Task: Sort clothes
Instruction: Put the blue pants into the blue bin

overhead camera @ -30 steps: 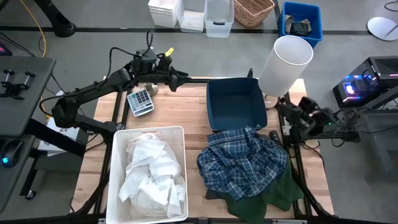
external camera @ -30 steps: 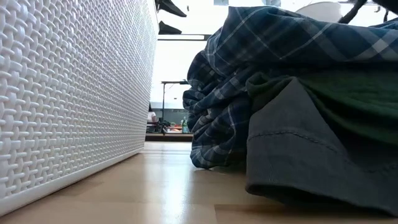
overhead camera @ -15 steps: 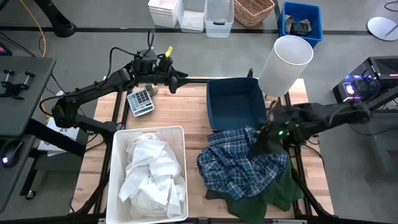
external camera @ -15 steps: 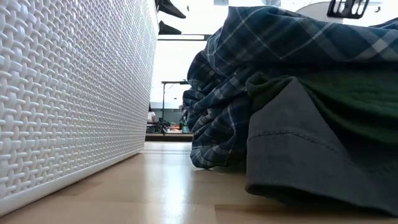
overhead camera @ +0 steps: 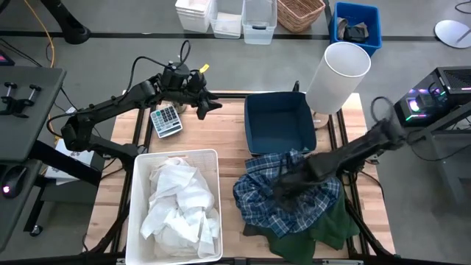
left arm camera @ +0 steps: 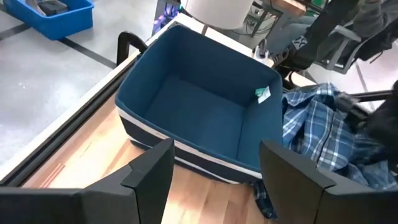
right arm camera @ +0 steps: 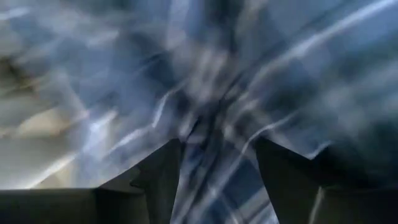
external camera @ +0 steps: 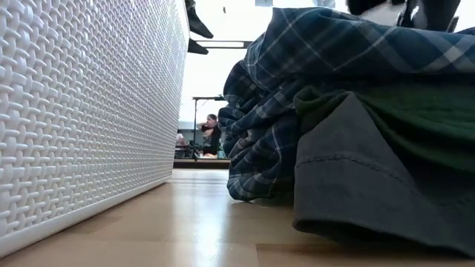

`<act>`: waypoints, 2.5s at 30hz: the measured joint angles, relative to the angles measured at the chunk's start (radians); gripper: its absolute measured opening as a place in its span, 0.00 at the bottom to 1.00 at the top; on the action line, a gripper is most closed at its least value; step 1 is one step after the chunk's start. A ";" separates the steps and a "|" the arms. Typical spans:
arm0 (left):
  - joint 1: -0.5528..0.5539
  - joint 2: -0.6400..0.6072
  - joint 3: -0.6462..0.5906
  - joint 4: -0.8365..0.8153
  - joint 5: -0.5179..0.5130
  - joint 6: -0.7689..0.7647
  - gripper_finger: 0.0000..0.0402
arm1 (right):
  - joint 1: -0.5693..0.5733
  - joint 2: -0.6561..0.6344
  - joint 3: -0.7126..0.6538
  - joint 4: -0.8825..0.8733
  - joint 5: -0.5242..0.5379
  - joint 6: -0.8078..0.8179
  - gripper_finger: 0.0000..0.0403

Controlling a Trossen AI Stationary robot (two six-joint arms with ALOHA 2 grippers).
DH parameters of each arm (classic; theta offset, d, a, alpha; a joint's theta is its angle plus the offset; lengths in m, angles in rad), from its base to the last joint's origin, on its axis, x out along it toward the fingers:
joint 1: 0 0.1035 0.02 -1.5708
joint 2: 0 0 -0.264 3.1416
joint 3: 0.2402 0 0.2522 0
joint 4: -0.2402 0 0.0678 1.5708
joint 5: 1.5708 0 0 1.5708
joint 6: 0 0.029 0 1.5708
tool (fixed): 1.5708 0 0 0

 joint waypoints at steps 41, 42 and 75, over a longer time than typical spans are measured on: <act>0.001 -0.008 0.002 0.208 -0.018 -0.140 0.55 | -0.060 -0.313 0.753 0.110 0.924 -0.662 0.04; 0.001 -0.008 0.002 0.211 -0.018 -0.144 0.55 | -0.074 -0.313 0.781 0.135 0.955 -0.736 0.04; -0.001 -0.007 0.001 0.281 -0.019 -0.219 0.55 | -0.667 -0.134 1.016 0.805 0.396 -1.230 0.04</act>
